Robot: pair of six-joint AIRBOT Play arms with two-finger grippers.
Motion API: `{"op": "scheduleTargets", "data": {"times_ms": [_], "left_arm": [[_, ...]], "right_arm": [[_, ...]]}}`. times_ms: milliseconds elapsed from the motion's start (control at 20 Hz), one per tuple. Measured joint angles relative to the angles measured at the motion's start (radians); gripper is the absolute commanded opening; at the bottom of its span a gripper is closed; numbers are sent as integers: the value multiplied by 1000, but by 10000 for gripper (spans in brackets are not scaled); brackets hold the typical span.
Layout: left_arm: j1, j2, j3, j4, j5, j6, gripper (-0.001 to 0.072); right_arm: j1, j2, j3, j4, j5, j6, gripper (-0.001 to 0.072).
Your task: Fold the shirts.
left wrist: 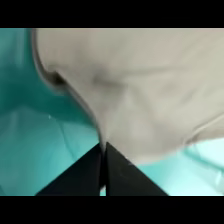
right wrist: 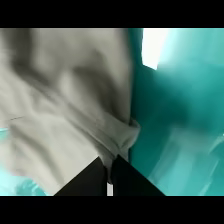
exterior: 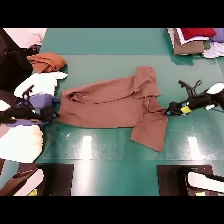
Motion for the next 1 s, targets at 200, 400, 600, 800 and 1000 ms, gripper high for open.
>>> {"op": "scheduleTargets", "data": {"times_ms": [200,400,600,800,1000], "left_arm": [[0,122,309,-8,-38,-18,24],[0,176,729,-39,-37,-32,24],[0,191,1100,-55,14,-49,24],[0,196,1340,-63,39,-72,24],[0,196,1395,-81,10,-95,24]], "right_arm": [[-31,152,233,5,46,66,13],[-97,321,539,8,-8,137,14],[-169,443,803,6,-68,166,13],[-246,515,973,0,-65,175,13],[-313,537,1051,0,-23,182,12]]}}
